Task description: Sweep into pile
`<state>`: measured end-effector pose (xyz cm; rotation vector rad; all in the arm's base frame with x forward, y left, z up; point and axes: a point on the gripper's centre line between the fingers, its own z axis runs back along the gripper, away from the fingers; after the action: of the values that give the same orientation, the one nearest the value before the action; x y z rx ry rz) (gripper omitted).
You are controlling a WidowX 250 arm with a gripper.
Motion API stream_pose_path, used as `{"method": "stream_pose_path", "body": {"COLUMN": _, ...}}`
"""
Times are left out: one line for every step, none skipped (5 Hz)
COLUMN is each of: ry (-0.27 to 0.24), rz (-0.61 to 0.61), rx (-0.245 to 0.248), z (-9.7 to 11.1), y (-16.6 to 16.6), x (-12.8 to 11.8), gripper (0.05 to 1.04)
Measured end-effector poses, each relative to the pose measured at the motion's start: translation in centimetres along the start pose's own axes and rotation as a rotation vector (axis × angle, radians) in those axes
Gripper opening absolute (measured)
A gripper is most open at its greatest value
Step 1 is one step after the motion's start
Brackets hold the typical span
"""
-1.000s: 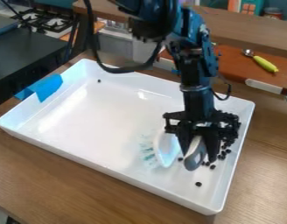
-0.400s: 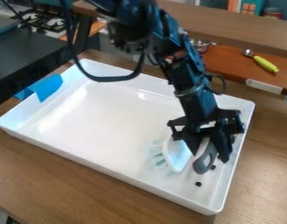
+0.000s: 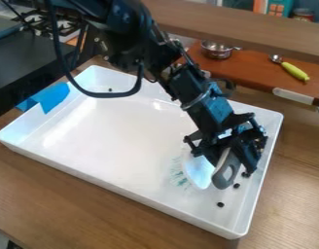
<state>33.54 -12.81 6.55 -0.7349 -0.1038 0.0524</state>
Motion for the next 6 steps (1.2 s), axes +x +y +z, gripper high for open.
{"method": "stream_pose_path", "body": {"ry": 0.021, "rz": 0.014, "rx": -0.059, "z": -0.1, "y": -0.4, "x": -0.2, "gripper": 0.477}}
{"method": "stream_pose_path", "body": {"ry": 0.027, "rz": 0.027, "rx": -0.087, "z": -0.1, "y": -0.9, "x": -0.1, "gripper": 0.477}}
{"method": "stream_pose_path", "body": {"ry": 0.069, "rz": 0.054, "rx": -0.117, "z": -0.8, "y": -1.4, "x": -0.3, "gripper": 0.477}}
{"method": "stream_pose_path", "body": {"ry": 0.105, "rz": 0.067, "rx": -0.153, "z": -1.2, "y": -2.2, "x": -0.6, "gripper": 0.469}}
{"method": "stream_pose_path", "body": {"ry": 0.149, "rz": 0.089, "rx": -0.202, "z": -0.9, "y": -2.9, "x": -1.2, "gripper": 0.467}}
{"method": "stream_pose_path", "body": {"ry": 0.148, "rz": 0.161, "rx": -0.258, "z": 2.6, "y": -2.1, "x": -0.2, "gripper": 0.467}}
